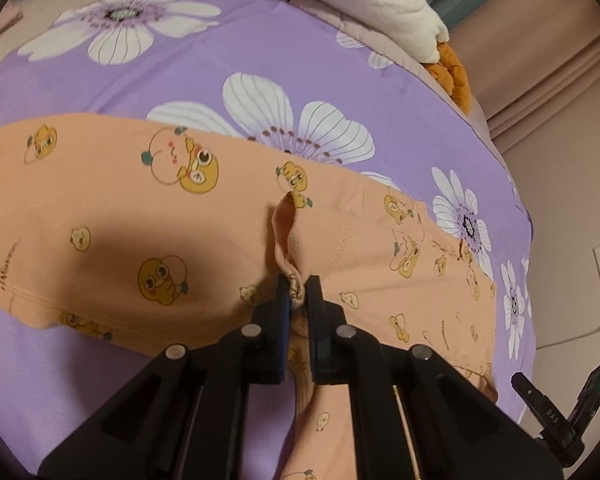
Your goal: Fold small clothes
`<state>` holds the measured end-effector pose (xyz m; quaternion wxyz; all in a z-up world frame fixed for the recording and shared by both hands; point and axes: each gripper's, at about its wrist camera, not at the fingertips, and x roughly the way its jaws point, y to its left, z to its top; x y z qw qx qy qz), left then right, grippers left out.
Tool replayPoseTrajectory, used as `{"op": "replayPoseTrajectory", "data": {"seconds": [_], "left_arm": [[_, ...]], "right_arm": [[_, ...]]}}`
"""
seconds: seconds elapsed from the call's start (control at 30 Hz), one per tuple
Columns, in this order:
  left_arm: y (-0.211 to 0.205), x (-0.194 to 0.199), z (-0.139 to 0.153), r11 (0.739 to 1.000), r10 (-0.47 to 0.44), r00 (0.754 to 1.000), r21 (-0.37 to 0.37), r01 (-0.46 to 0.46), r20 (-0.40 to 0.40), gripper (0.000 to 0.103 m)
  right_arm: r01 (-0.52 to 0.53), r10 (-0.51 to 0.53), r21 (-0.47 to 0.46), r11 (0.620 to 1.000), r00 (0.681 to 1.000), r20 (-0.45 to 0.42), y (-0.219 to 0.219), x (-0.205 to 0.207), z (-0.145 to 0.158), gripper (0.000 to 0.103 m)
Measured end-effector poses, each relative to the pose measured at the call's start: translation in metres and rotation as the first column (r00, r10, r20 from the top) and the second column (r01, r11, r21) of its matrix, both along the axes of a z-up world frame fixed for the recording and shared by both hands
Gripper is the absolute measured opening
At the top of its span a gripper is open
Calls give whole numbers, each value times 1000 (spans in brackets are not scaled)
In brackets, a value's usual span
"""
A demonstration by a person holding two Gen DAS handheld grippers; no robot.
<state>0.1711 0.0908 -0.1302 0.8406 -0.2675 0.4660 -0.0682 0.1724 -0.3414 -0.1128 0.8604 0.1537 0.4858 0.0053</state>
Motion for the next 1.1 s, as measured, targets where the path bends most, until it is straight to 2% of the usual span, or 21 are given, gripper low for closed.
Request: {"op": "replayPoseTrajectory", "data": {"seconds": [0.17,0.27,0.47,0.67,0.87,1.07,1.1], "left_arm": [[0,0,-1,999,-32,999,18,32,-13,10],[3,-2,-1,999,-29,999,31,29,-24,7],[7,0,-11,999,-37,998,10,38,-50,7],[13,2,-19,999,-8,999,-52,6,-45,5],[11,-8,-2,999,-5,1000,52,6,-25,5],[17,-11,-7,998,3,999,61,-1,-40,4],[18,-12,-8,996,18,999,84,-14,-41,3]], "right_arm": [[-1,2,22,1000,1000,-7,2,-3,-2,35],[-1,2,19,1000,1000,-16,4,-4,-3,35],[-2,2,22,1000,1000,-18,7,-4,-3,35],[-2,2,21,1000,1000,-19,9,-5,-3,35],[3,-3,15,1000,1000,-15,9,-7,0,35],[0,1,10,1000,1000,-10,10,-8,0,35],[-2,2,12,1000,1000,-10,10,-8,0,35]]}}
